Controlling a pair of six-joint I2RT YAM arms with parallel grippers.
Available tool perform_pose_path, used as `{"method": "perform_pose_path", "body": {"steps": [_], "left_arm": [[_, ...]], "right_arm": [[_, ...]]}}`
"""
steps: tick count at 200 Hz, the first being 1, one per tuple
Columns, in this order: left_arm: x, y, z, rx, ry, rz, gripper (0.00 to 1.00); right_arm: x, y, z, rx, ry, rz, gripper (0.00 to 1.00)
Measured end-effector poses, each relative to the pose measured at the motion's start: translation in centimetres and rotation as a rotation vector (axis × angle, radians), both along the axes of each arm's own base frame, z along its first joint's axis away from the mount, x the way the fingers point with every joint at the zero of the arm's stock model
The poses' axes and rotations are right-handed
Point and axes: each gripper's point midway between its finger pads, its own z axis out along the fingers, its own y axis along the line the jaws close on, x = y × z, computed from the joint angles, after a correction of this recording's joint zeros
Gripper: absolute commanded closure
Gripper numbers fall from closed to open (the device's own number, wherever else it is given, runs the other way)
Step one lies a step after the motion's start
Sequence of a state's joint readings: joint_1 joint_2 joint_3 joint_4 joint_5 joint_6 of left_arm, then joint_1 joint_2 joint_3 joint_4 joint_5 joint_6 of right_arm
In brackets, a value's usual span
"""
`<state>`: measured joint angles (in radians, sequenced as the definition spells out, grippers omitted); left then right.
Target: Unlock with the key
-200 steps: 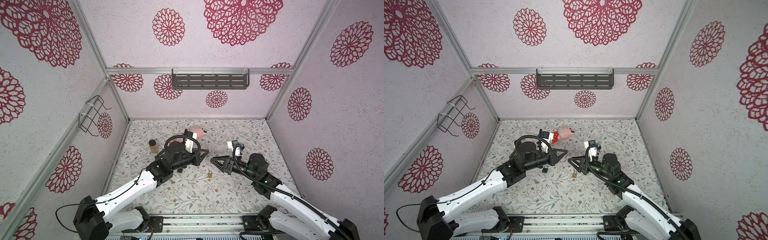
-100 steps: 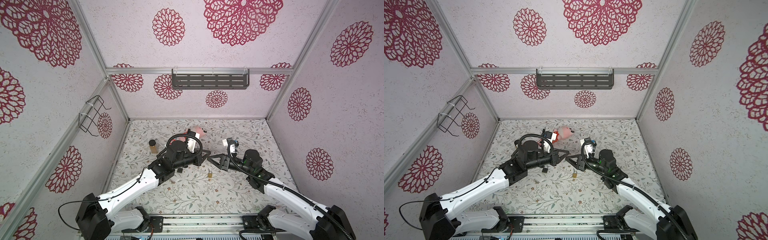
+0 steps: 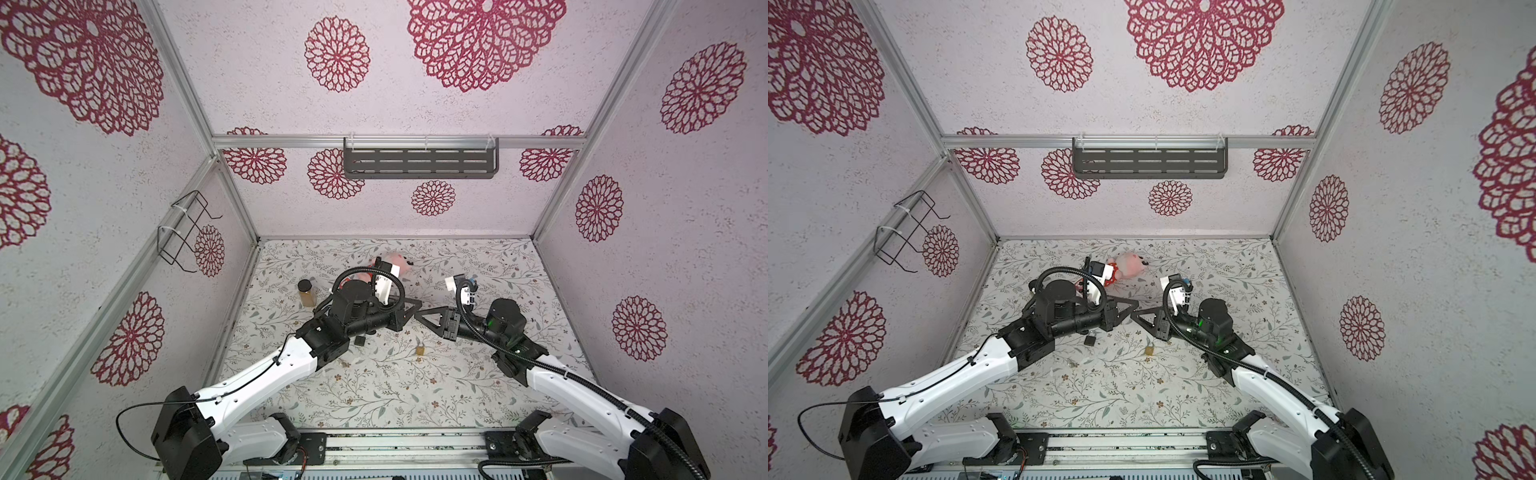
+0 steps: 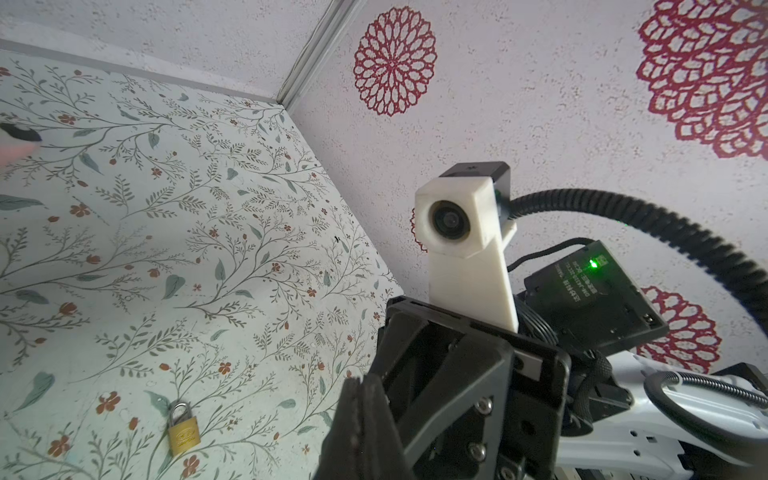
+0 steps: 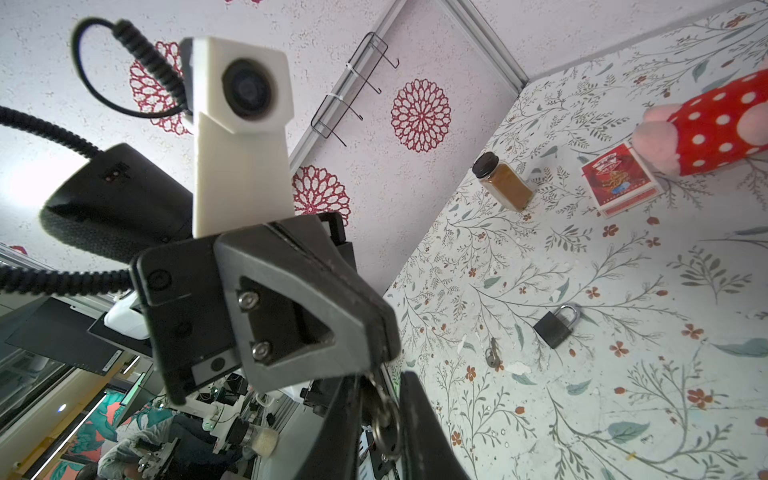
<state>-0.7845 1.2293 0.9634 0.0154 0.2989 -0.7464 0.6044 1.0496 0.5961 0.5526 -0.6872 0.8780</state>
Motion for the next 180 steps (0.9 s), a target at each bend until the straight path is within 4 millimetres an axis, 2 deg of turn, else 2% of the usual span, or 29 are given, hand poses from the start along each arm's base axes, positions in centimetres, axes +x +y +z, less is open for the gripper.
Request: {"method": "perform_pose_path", "body": {"steps": [51,88,96,111,128,135,158,180], "left_arm": [[0.1,0.0,0.1,0.001,-0.004,0.004,1.0],[0.1,0.0,0.2,-0.003,-0.007,0.002,1.0],[0.1,-0.1,0.2,-0.005,-0.008,0.002,0.93],[0.1,-0.2,0.2,-0.006,-0.009,0.0,0.86],[0.4,-0.1,0.1,0.0,-0.014,0.012,0.61],[0.5,0.0,0.1,-0.001,-0.017,0.02,0.54],[1.2,0.3,0.3,-0.01,-0.01,0.06,0.42],[1.9,0.8,0.1,-0.011,-0.001,0.11,0.38]], "right_arm": [[-0.1,0.0,0.3,0.009,-0.003,0.005,1.0],[-0.2,-0.2,0.4,0.007,-0.01,0.002,1.0],[-0.2,-0.3,0.4,0.003,-0.012,0.0,1.0],[-0.3,-0.5,0.4,-0.006,-0.017,-0.009,1.0],[0.0,-1.0,0.0,-0.025,-0.012,-0.031,1.0],[0.2,-1.3,-0.2,-0.034,-0.009,-0.045,1.0],[0.6,-2.2,-1.4,-0.059,0.009,-0.082,1.0],[0.8,-3.2,-3.4,-0.095,0.052,-0.11,1.0]]}}
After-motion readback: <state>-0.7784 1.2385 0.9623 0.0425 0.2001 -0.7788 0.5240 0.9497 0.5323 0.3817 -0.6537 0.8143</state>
